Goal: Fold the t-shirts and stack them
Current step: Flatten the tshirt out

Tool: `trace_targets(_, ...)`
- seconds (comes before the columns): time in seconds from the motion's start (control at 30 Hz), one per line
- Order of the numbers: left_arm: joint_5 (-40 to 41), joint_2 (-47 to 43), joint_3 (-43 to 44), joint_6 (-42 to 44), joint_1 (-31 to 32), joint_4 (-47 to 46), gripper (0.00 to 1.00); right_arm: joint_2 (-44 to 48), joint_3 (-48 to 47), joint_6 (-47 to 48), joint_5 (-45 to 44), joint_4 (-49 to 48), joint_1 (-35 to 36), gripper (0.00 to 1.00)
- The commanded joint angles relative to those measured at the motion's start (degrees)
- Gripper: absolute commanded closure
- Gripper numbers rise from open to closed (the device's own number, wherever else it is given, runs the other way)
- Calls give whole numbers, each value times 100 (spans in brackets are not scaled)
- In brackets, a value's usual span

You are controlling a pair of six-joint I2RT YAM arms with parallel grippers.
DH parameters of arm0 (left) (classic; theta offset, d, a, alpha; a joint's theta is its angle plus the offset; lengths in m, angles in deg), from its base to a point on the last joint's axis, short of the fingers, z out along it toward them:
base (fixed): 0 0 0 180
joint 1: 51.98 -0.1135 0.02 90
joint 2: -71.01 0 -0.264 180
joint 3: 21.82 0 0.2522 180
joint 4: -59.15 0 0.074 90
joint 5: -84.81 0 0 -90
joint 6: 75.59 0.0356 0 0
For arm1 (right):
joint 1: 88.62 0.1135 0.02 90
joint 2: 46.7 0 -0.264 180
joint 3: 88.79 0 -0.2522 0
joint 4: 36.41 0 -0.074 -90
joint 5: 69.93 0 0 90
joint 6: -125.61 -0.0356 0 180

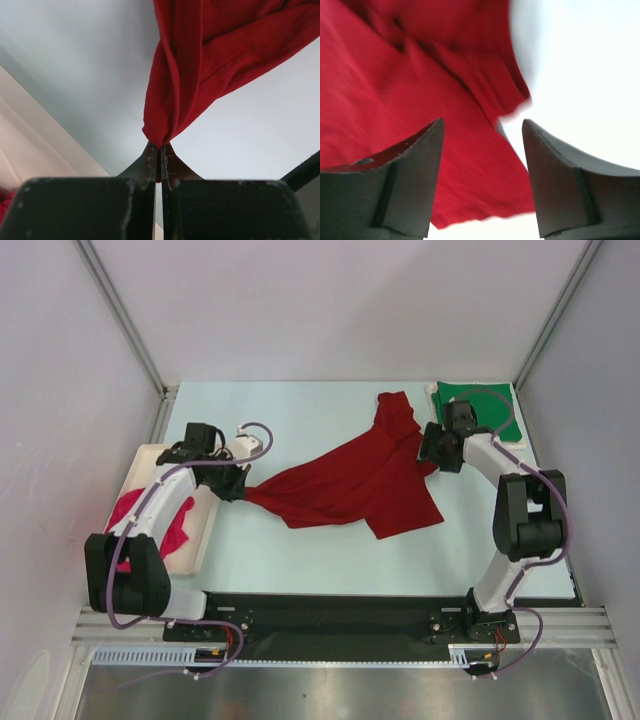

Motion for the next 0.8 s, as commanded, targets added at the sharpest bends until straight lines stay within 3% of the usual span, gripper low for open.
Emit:
trace_targets(0.0,-259,-384,-151,85,-47,-39,100,984,910,135,-500,-85,221,29)
trace_targets(0.23,-365,-586,-195,24,-38,31,100,1364,2135,-128,-756,-42,598,28)
trace_targets(0.37,-365,-692,-169,50,-47,145,100,1179,2216,-146,-1230,63,889,26)
trace_targets(0.47,-374,-815,-178,76,-38,180,100,977,2250,-120,-1117,20,899,32)
trace_targets(0.57,-373,-929,-187,85,-47,224,100,1073,2303,-163,-1003,-42,899,65)
trace_targets(0.6,-374,-999,-178,103,-38,285,100,1143,2330,-181,-1002,-33,907,81)
trace_targets(0.67,-452,-1105,-108,120,-38,443,100,1503,2339,-199,-1090,63,864,97)
trace_targets(0.77,-593,-1386,199,164,-47,838,100,2387,2295,-207,-1126,353,776,100)
